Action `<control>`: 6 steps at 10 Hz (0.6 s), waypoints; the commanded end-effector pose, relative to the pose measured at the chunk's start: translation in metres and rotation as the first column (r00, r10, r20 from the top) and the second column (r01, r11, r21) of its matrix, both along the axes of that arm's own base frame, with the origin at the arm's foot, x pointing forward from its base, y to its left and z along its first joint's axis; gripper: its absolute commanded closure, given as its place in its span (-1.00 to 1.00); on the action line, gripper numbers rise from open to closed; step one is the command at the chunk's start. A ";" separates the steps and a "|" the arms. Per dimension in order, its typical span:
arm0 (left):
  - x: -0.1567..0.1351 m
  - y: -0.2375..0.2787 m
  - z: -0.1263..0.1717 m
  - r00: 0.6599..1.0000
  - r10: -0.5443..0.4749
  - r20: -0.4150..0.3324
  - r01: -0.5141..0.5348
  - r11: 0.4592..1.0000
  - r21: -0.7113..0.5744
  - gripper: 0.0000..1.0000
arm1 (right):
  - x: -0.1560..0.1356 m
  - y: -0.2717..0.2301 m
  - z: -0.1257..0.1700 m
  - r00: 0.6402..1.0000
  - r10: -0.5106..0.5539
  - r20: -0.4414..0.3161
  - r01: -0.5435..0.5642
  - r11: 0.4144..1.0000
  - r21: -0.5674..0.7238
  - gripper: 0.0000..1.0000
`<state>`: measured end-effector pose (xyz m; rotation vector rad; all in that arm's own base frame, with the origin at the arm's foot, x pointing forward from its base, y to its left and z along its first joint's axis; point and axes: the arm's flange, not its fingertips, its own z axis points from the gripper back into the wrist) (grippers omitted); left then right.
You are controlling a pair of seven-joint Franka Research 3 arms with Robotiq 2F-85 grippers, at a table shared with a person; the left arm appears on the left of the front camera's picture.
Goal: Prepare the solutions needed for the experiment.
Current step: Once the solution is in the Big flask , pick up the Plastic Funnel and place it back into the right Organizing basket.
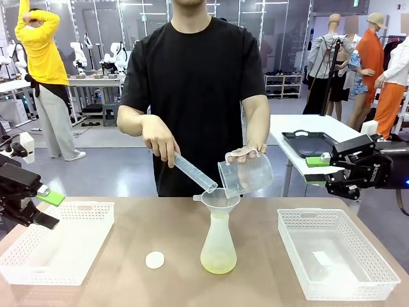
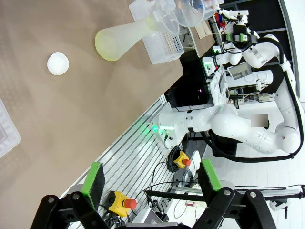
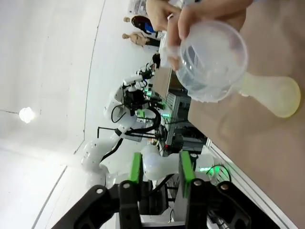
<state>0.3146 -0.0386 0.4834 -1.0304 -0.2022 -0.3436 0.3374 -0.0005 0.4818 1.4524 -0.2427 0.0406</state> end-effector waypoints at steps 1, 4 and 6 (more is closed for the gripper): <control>0.002 -0.002 0.001 1.000 -0.010 0.017 0.011 1.000 -0.029 -1.00 | -0.003 -0.001 -0.001 0.999 0.016 -0.043 -0.016 1.000 0.007 -0.17; 0.002 -0.002 0.001 1.000 -0.010 0.017 0.011 1.000 -0.029 -1.00 | 0.000 0.001 -0.003 1.000 0.013 -0.011 -0.013 1.000 0.002 -0.57; 0.002 -0.002 0.001 1.000 -0.010 0.017 0.011 1.000 -0.029 -1.00 | 0.000 0.001 -0.003 1.000 0.013 -0.011 -0.013 1.000 0.002 -0.57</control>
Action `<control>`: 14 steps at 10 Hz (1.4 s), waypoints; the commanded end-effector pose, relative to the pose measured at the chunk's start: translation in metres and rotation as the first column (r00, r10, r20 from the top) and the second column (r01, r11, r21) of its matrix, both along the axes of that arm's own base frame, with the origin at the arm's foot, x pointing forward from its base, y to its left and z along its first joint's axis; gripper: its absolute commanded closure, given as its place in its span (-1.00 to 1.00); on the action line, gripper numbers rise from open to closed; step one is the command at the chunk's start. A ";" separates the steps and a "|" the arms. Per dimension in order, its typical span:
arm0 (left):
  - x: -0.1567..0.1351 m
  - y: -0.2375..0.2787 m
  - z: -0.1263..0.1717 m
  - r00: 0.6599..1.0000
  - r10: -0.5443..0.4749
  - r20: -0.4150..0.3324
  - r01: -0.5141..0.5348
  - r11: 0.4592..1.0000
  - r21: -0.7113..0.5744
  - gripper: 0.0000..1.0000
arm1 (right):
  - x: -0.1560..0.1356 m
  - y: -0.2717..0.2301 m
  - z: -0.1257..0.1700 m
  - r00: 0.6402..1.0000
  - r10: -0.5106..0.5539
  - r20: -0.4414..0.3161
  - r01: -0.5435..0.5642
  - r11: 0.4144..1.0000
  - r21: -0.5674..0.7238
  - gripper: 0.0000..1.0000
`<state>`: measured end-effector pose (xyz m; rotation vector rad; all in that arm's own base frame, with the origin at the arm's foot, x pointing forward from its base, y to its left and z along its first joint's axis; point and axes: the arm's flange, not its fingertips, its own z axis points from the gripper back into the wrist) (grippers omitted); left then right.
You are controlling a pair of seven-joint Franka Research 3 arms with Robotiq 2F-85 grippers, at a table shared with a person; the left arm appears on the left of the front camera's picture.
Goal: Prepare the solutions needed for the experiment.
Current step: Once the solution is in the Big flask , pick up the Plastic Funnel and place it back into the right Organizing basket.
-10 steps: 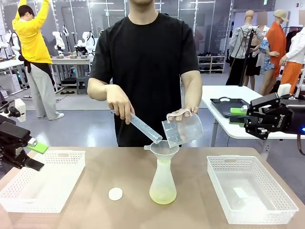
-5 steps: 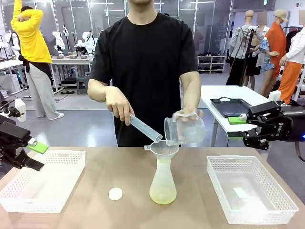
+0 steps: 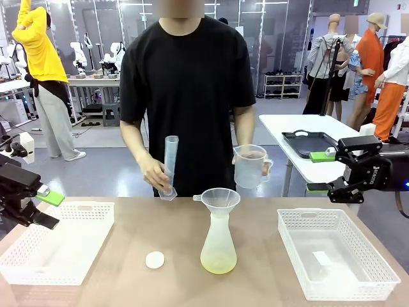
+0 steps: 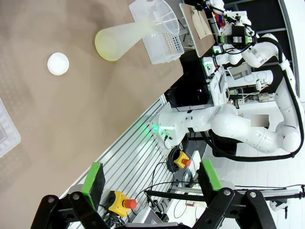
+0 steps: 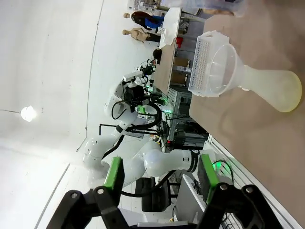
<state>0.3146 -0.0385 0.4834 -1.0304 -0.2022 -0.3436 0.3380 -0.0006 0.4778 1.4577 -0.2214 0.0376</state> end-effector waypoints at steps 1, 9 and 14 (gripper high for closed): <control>0.002 -0.002 0.001 1.000 -0.010 0.017 0.011 1.000 -0.029 -1.00 | -0.001 0.001 0.001 1.000 0.001 0.005 -0.001 1.000 -0.002 -0.57; 0.002 -0.002 0.001 1.000 -0.010 0.017 0.011 1.000 -0.029 -1.00 | 0.019 0.010 0.026 0.999 0.029 -0.016 -0.032 0.979 -0.203 -0.58; 0.002 -0.002 0.001 1.000 -0.010 0.017 0.011 1.000 -0.029 -1.00 | 0.108 0.058 0.077 0.984 0.144 -0.105 -0.178 0.843 -0.508 -0.58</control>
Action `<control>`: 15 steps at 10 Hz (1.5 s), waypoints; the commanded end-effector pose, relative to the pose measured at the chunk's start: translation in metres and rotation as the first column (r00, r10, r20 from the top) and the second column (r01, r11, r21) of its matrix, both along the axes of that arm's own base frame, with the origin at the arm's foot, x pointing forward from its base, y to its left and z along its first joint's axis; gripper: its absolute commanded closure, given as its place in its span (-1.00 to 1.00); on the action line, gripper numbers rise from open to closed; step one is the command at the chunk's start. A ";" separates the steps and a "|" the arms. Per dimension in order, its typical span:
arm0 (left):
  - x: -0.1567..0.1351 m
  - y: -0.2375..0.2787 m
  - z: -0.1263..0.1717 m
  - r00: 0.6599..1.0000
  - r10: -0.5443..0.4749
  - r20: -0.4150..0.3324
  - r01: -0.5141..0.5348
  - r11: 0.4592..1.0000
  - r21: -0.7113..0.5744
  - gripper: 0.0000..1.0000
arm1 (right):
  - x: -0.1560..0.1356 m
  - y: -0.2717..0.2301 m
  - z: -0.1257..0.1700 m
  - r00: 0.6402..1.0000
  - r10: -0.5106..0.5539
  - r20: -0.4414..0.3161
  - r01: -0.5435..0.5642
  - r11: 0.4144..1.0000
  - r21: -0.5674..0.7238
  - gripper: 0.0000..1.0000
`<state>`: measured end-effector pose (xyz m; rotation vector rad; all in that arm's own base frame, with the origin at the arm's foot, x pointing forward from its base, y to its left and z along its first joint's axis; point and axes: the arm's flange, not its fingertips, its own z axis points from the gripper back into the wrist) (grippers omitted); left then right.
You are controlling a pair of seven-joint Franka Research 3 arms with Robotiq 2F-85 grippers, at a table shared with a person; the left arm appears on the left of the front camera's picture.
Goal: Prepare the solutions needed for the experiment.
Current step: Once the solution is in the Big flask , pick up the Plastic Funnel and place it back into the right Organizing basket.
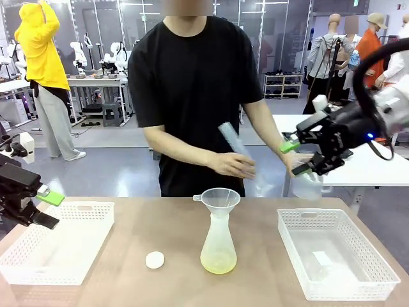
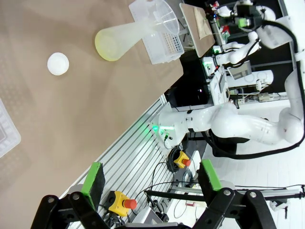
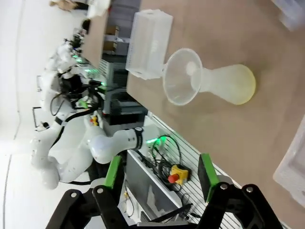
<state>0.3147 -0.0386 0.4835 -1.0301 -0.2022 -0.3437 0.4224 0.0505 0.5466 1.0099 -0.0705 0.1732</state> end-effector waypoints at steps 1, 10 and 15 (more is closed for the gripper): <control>0.002 -0.002 0.001 1.000 -0.010 0.017 0.010 1.000 -0.030 -1.00 | 0.038 0.021 0.013 0.999 0.029 -0.021 -0.031 0.989 -0.147 -0.58; 0.002 -0.002 0.001 1.000 -0.010 0.017 0.010 1.000 -0.030 -1.00 | 0.073 0.105 0.021 0.996 -0.017 0.083 0.047 0.929 -0.367 -0.58; 0.002 -0.002 0.001 1.000 -0.010 0.017 0.010 1.000 -0.030 -1.00 | 0.075 0.104 0.020 0.996 -0.039 0.077 0.066 0.920 -0.387 -0.58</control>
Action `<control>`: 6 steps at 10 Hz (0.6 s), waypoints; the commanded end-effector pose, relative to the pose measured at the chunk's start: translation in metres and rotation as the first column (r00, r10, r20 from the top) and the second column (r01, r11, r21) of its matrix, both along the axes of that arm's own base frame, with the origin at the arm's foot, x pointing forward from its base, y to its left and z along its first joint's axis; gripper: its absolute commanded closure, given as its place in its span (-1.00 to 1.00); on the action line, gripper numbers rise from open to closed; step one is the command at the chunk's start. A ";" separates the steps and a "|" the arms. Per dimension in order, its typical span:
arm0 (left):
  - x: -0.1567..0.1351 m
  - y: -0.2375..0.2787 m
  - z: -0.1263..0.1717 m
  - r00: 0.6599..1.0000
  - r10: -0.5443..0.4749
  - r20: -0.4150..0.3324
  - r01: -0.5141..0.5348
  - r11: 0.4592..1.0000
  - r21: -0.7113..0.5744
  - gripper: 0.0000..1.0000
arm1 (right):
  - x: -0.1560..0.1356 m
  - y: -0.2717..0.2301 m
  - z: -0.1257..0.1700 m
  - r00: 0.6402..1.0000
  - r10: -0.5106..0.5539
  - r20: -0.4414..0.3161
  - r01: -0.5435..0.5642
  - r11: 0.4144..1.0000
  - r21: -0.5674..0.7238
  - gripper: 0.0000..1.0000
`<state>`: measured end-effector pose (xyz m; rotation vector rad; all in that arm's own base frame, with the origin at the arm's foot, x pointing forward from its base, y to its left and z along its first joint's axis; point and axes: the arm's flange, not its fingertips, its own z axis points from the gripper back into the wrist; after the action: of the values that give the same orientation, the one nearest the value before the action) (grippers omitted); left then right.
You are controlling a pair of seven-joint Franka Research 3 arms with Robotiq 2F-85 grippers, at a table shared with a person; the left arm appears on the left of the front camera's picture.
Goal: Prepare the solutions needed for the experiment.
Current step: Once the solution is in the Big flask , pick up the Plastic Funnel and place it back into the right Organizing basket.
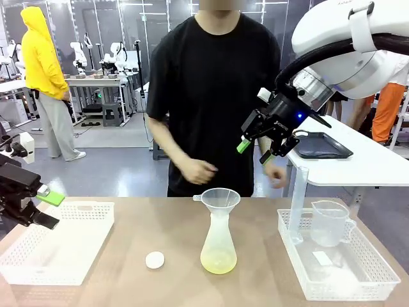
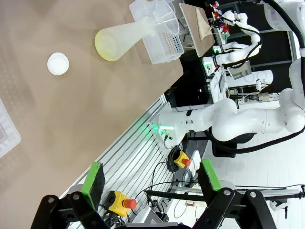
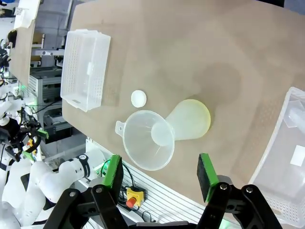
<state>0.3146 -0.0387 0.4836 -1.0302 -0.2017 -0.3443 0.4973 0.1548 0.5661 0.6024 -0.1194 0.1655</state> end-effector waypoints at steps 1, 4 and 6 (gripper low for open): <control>0.002 -0.002 0.001 1.000 -0.009 0.017 0.010 1.000 -0.030 -1.00 | -0.002 0.001 -0.007 0.999 0.043 0.006 -0.043 0.999 -0.006 -0.58; 0.002 -0.002 0.001 1.000 -0.009 0.017 0.010 1.000 -0.030 -1.00 | -0.003 0.016 -0.025 0.994 0.104 -0.017 -0.105 0.994 -0.026 -0.58; 0.002 -0.002 0.001 1.000 -0.009 0.017 0.010 1.000 -0.030 -1.00 | 0.000 0.033 -0.045 0.986 0.158 -0.048 -0.159 0.987 -0.033 -0.58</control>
<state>0.3146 -0.0386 0.4836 -1.0302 -0.2018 -0.3441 0.4933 0.1837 0.5286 0.5941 -0.0383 0.2677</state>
